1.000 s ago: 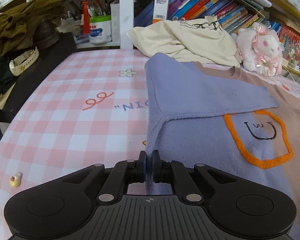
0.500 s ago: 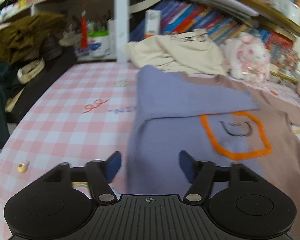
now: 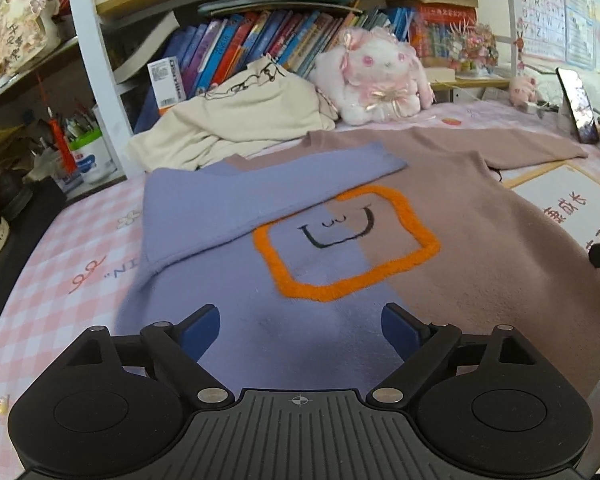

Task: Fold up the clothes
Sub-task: 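Move the right gripper to the cuff of the pink sleeve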

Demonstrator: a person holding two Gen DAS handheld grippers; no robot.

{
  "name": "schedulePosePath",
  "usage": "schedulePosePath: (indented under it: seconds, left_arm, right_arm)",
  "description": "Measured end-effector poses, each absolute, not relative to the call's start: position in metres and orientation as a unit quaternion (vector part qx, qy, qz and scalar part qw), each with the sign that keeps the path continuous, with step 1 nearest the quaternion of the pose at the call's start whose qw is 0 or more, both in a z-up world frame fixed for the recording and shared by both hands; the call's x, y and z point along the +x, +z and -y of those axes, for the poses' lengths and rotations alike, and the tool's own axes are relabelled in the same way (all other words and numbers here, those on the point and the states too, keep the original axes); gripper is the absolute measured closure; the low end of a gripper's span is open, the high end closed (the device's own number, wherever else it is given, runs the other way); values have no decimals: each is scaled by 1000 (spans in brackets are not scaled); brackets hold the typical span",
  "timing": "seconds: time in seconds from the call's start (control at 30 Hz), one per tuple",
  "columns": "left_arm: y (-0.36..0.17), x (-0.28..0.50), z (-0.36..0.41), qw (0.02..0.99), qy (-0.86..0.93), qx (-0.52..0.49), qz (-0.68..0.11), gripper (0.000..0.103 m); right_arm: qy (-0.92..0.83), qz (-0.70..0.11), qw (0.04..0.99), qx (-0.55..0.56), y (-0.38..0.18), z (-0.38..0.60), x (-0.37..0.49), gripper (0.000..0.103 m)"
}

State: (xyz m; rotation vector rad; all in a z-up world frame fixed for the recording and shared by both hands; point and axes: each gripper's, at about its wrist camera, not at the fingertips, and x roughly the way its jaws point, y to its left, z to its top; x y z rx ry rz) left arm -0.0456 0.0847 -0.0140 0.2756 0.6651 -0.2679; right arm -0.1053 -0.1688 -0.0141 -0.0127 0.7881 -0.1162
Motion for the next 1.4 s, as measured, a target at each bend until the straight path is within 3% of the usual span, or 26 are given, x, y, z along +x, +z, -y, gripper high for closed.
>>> schedulePosePath:
  seconds: [0.37,0.97,1.27,1.37,1.4]
  left_arm:
    - [-9,-40,-58,933,-46,81,-347,12]
    - [-9,-71,13,916,73,124,-374,12]
    - [-10,-88,26,903,121,125,-393,12]
    - [-10,-91,32,901,124,134,-394,12]
    - [-9,-92,34,900,125,138,-394,12]
  right_arm:
    - [-40,-379,924,12,-17,230,-70,27]
    - [-134,-351,922,90,-28,395,15,28]
    - [-121,-352,921,115,-42,420,32,30]
    - [-113,-348,925,100,-42,415,35,42]
    - [-113,-347,926,93,-42,414,36,51]
